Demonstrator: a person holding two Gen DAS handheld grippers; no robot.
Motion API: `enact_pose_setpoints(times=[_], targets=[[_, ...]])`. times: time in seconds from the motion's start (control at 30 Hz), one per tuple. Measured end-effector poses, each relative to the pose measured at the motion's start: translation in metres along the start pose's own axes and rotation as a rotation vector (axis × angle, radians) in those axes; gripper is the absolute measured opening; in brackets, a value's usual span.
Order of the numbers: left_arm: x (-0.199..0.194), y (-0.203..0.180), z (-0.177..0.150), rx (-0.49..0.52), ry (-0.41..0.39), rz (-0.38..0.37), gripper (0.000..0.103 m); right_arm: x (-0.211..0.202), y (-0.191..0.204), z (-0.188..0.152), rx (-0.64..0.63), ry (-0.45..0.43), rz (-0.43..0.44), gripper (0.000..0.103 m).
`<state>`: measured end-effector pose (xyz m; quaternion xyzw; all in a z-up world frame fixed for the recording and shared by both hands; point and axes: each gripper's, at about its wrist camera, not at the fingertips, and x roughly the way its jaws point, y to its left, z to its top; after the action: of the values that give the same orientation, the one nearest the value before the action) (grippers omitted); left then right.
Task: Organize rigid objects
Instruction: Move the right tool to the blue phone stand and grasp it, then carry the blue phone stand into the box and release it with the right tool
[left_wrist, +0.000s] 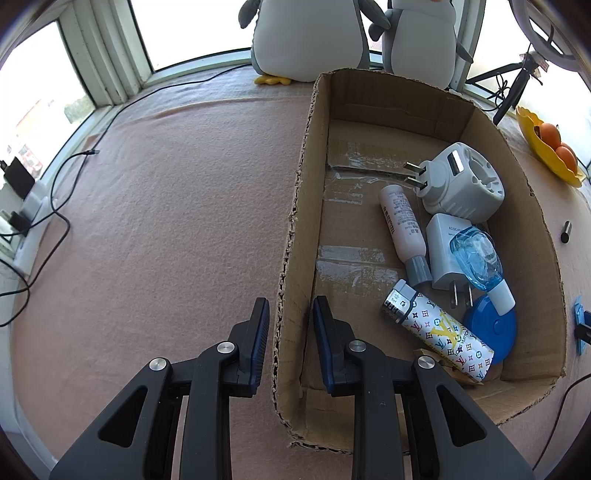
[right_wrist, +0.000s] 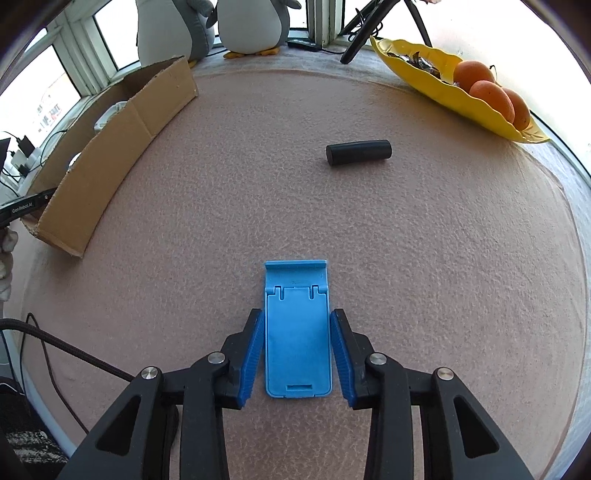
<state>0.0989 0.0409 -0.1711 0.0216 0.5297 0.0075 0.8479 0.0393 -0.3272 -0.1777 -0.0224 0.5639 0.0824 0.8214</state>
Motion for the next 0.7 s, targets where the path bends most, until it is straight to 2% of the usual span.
enact_pose_setpoints(times=[0.3, 0.7], targets=[[0.0, 0.0, 0.0, -0.005, -0.001, -0.005, 0.023, -0.025, 0.017, 0.025, -0.013, -0.087, 0.021, 0.033], [0.001, 0.001, 0.0, -0.012, -0.002, -0.009, 0.023, -0.055, 0.085, 0.073, -0.106, -0.191, 0.118, 0.033]])
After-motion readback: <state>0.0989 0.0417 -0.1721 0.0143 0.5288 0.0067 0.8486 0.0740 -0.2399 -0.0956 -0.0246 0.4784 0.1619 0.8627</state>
